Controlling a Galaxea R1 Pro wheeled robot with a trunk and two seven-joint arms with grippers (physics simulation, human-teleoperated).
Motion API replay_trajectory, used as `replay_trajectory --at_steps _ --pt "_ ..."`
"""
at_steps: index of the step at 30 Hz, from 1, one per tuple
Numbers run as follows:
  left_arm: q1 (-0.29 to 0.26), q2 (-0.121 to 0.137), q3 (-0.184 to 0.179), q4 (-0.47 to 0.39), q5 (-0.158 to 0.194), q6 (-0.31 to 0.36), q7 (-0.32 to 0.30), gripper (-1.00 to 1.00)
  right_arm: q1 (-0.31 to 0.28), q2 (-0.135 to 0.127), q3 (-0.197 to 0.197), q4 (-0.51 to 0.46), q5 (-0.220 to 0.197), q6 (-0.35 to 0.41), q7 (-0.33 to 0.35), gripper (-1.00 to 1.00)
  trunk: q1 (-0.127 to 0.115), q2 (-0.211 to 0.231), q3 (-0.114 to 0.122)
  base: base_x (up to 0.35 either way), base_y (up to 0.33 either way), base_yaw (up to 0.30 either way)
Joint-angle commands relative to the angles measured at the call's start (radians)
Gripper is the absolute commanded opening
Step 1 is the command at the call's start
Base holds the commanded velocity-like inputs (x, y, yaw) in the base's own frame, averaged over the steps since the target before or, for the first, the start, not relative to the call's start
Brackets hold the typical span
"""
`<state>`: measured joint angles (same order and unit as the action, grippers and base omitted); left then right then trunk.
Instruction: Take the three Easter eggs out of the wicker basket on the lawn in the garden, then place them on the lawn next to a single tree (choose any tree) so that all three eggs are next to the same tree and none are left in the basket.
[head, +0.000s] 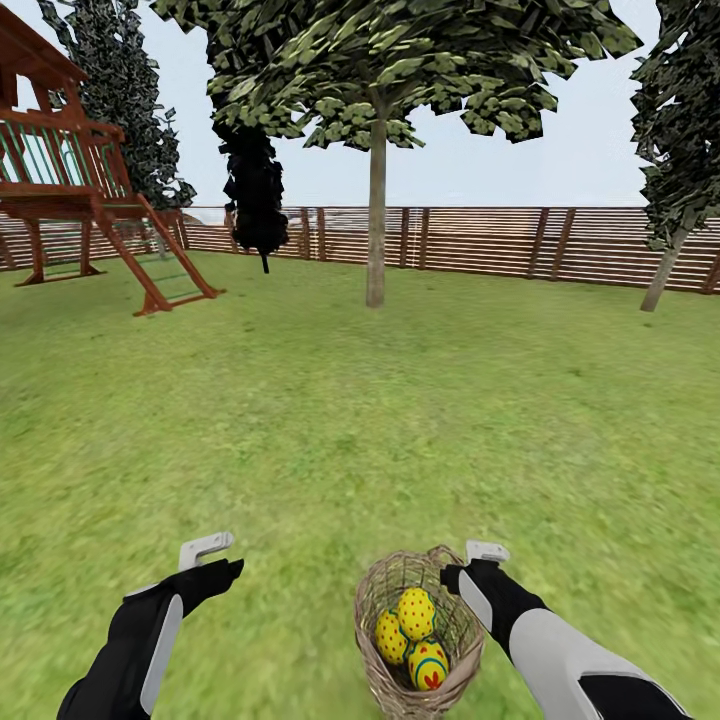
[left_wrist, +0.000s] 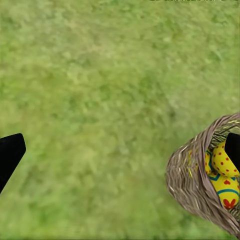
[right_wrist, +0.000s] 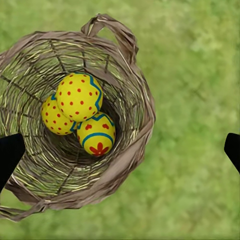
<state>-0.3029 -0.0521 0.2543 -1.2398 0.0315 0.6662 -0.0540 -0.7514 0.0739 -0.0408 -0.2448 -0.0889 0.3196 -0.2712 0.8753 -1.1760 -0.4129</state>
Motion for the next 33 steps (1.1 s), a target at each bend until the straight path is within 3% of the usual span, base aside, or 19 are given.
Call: replay_trajectory --at_steps 1,33 --pt "-0.001 -0.001 0.003 -0.002 0.003 0.006 -0.004 1.0 0.0 0.0 -0.004 -0.002 -0.009 0.003 -0.005 1.0 0.004 -0.008 -0.004 0.0 0.0 0.0" --pt "-0.001 -0.002 0.003 -0.03 0.001 0.007 -0.004 1.0 0.0 -0.006 -0.005 -0.004 -0.008 0.003 -0.005 1.0 0.127 -0.232 -0.105 0.0 0.043 0.0"
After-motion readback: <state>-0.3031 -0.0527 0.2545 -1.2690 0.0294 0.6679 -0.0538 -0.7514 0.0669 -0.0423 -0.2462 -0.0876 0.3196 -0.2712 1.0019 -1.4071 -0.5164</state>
